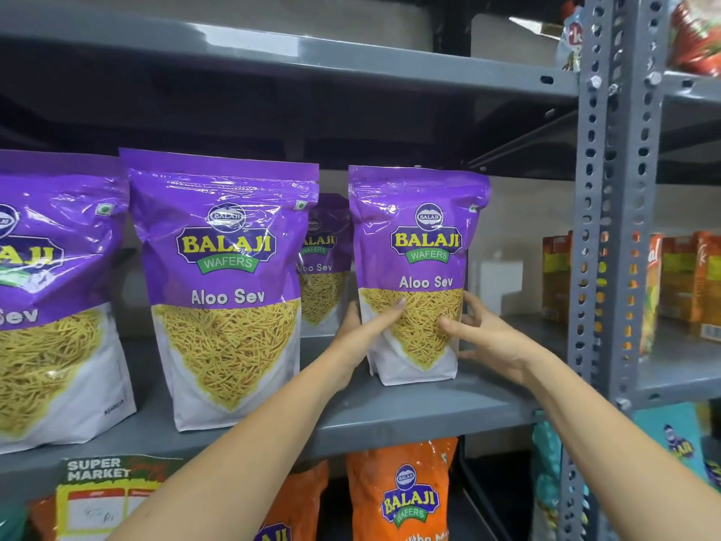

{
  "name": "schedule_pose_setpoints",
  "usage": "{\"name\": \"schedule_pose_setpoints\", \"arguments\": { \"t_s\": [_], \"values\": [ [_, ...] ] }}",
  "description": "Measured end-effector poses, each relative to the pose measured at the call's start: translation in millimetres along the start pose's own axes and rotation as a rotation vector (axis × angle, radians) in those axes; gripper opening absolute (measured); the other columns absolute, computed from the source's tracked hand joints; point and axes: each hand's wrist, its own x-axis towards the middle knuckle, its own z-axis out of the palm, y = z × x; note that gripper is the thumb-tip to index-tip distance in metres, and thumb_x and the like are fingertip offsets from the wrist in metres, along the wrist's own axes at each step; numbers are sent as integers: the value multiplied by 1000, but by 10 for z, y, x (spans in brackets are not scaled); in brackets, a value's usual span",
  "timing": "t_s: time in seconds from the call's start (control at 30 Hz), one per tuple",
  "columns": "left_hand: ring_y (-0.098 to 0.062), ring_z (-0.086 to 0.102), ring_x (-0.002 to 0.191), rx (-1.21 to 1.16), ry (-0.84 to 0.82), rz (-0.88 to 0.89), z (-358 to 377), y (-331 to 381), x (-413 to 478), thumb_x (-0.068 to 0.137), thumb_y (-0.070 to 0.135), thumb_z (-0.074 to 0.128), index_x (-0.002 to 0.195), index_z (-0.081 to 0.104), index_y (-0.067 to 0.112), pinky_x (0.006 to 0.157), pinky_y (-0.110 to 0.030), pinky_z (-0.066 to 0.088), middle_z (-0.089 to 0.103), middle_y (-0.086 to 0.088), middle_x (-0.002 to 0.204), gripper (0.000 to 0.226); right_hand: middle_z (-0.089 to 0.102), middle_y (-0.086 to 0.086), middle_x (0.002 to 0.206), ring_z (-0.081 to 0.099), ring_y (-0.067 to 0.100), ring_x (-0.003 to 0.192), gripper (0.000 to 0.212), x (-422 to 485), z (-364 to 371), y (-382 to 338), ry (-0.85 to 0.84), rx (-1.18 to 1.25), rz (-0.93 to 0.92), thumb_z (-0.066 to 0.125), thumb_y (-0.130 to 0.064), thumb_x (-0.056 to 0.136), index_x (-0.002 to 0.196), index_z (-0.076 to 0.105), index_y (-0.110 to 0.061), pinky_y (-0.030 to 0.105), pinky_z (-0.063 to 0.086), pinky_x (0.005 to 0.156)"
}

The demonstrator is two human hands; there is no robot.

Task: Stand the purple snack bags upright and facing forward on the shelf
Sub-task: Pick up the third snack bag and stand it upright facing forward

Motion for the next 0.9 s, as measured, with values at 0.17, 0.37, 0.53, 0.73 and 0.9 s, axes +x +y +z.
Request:
{"name": "schedule_pose_setpoints", "arguments": {
  "t_s": [0.17, 0.37, 0.53, 0.73, 0.9],
  "values": [
    [-10, 61, 119, 200, -58, 30, 18, -22, -72, 74, 34, 82, 109, 54, 38, 103, -24, 44, 65, 7, 126, 45, 72, -5, 118, 71, 3, 97, 78, -87, 76, 12, -16, -90, -16, 82, -22, 65, 133, 45, -25, 18, 54, 67],
    [17, 57, 105, 237, -108, 128, 98, -10, -213, 80, 31, 76, 105, 46, 48, 102, -13, 42, 60, 26, 115, 43, 70, -1, 124, 67, 11, 111, 77, -226, -1, 53, -22, -77, -41, 81, -17, 71, 138, 43, -22, 24, 56, 86],
    [5, 58, 119, 238, -107, 160, 138, -28, -298, 62, 58, 79, 113, 45, 51, 108, -25, 42, 62, 19, 128, 62, 70, -4, 122, 67, 3, 108, 75, -395, -30, 22, -29, -111, -60, 80, -20, 69, 136, 46, -21, 16, 55, 79],
    [-2, 58, 124, 243, -99, 168, 192, -18, -356, 67, 50, 81, 126, 44, 44, 107, -26, 43, 61, 13, 134, 70, 70, -8, 122, 66, 2, 109, 87, -518, -52, -6, -9, -134, -68, 83, -36, 58, 136, 45, -25, 18, 55, 81],
    [-8, 54, 130, 243, -59, 137, 221, -22, -395, 51, 71, 78, 138, 39, 29, 110, -32, 42, 57, 11, 140, 104, 68, -7, 124, 66, 1, 109, 87, -571, -32, 17, 2, -134, -72, 84, -36, 62, 137, 43, -24, 20, 55, 83]
  ]
}}
